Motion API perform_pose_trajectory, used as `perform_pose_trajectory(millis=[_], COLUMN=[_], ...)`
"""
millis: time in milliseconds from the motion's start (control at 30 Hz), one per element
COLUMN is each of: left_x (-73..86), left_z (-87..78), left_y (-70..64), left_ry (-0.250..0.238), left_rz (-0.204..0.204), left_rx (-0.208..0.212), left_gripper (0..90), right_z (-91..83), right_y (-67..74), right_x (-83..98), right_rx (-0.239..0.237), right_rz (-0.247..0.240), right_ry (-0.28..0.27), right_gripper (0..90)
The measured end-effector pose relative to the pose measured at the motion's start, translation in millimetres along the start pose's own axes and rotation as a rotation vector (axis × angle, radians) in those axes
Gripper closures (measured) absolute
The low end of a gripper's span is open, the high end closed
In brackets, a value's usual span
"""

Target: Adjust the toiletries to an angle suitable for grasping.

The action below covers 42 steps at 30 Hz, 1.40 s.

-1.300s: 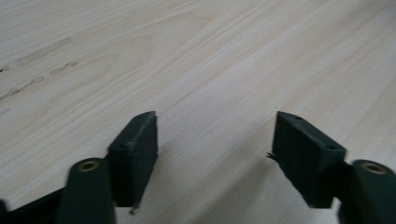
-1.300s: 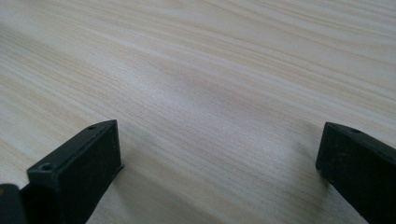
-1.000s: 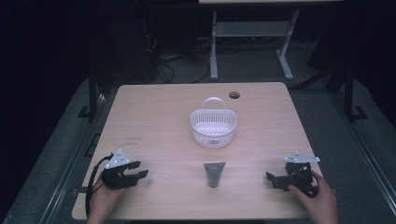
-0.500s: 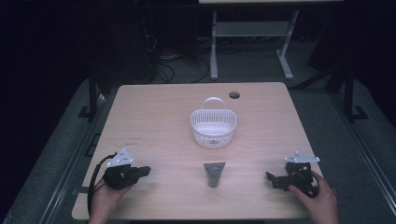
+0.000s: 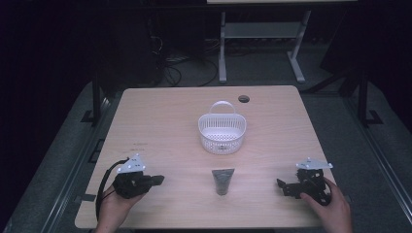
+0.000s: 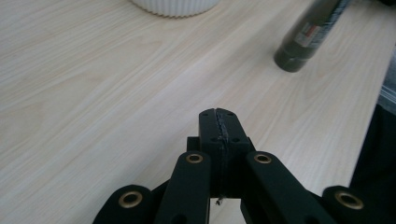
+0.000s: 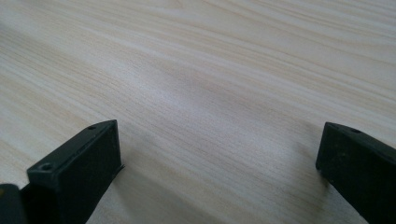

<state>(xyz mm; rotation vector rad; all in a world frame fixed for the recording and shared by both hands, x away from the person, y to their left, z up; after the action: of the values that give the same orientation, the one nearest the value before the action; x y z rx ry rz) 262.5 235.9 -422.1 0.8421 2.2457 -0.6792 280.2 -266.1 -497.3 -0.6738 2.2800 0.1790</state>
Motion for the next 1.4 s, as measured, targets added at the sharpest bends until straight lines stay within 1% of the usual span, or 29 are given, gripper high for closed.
perform_pose_trajectory(millis=[33, 67, 167, 267, 333, 467, 733, 1067, 1233, 1400], left_x=[-2.7, -2.7, -6.9, -10.4, -12.9, -16.2, -26.6, -38.8, -46.9, -52.0], left_z=[1.0, 1.0, 1.8, 2.9, 4.2, 5.0, 6.2, 9.8, 11.6, 13.4], left_y=[-4.5, -4.5, -9.9, -15.1, -19.2, -24.0, -37.0, -52.5, -60.9, -66.3], left_ry=[0.007, 0.007, 0.009, 0.010, 0.017, 0.024, 0.013, 0.018, 0.005, 0.003], left_rz=[0.008, 0.008, 0.020, 0.024, 0.036, 0.045, 0.068, 0.098, 0.112, 0.122], left_rx=[0.011, 0.011, 0.025, 0.036, 0.044, 0.053, 0.077, 0.114, 0.132, 0.143], left_gripper=[89.5, 89.5, 89.5, 89.5, 89.5, 89.5, 89.5, 89.5, 89.5, 89.5], right_z=[0.0, 0.0, 0.0, 0.0, 0.0, 0.0, 0.0, 0.0, 0.0, 0.0], right_y=[0.0, 0.0, 0.0, 0.0, 0.0, 0.0, 0.0, -0.1, -0.1, -0.1], right_x=[0.0, 0.0, 0.0, 0.0, 0.0, 0.0, 0.0, 0.0, 0.0, 0.0], right_rx=[0.000, 0.000, 0.000, 0.000, 0.000, 0.000, 0.000, 0.001, 0.001, 0.001], right_rz=[0.000, 0.000, 0.000, 0.000, 0.000, 0.000, 0.000, -0.001, -0.001, -0.001], right_ry=[0.000, 0.000, 0.000, 0.000, 0.000, 0.000, 0.000, 0.000, 0.000, 0.000], right_gripper=[0.0, 0.0, 0.0, 0.0, 0.0, 0.0, 0.0, 0.0, 0.0, 0.0])
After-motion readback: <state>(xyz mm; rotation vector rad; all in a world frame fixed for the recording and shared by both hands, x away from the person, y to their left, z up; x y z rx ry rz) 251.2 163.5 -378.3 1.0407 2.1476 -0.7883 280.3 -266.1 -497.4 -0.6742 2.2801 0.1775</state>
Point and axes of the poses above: each handheld gripper's, and its own axes: z roughly forward along the jaws, x roughly out of its underside, y roughly to its left, the point moved 2 cm from there along z, roughly forward along the jaws, and after that the axes turned 8 degrees about -z, right-handed, at the moved point
